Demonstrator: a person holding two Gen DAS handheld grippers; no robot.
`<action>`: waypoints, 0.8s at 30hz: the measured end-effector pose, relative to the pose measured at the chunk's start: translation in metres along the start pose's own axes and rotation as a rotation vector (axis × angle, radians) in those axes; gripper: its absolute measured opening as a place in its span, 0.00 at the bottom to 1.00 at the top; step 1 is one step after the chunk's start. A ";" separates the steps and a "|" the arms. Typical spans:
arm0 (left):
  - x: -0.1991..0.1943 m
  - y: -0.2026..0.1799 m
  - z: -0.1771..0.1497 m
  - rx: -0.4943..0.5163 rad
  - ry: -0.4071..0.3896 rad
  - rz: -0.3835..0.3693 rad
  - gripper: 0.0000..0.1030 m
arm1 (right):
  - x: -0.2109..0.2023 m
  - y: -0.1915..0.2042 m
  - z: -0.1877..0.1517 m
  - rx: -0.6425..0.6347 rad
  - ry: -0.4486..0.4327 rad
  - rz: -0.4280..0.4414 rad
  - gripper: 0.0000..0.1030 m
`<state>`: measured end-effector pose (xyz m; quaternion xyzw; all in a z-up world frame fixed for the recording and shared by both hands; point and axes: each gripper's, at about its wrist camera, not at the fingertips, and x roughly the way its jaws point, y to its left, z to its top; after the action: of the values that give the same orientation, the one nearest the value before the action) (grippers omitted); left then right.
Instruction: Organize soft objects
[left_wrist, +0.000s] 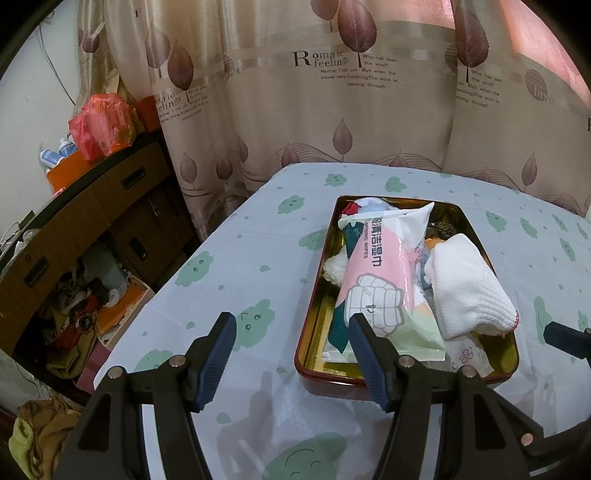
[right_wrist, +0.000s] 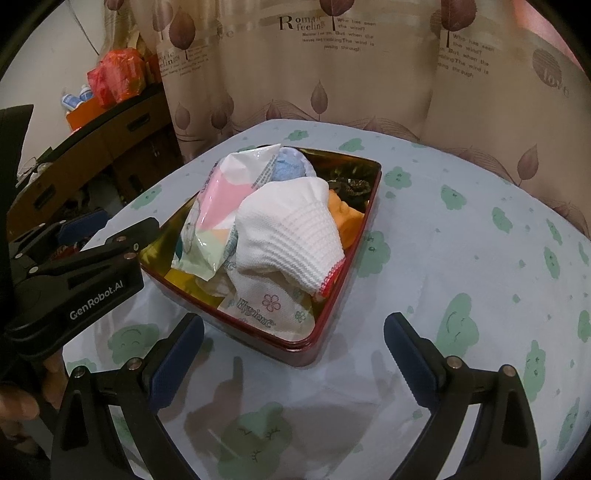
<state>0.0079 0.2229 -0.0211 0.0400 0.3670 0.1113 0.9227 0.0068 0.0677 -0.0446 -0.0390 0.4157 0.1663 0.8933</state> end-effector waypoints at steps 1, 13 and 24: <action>0.000 0.000 0.000 0.002 -0.001 0.002 0.63 | 0.000 0.000 0.000 0.002 0.002 0.002 0.94; 0.000 0.001 0.000 0.000 -0.002 0.006 0.63 | 0.003 0.001 0.000 -0.003 0.014 0.004 0.94; 0.000 0.001 0.000 0.002 -0.002 0.004 0.63 | 0.005 0.002 -0.001 -0.003 0.022 0.005 0.94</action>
<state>0.0078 0.2236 -0.0209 0.0417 0.3663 0.1126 0.9227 0.0085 0.0703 -0.0493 -0.0413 0.4252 0.1690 0.8882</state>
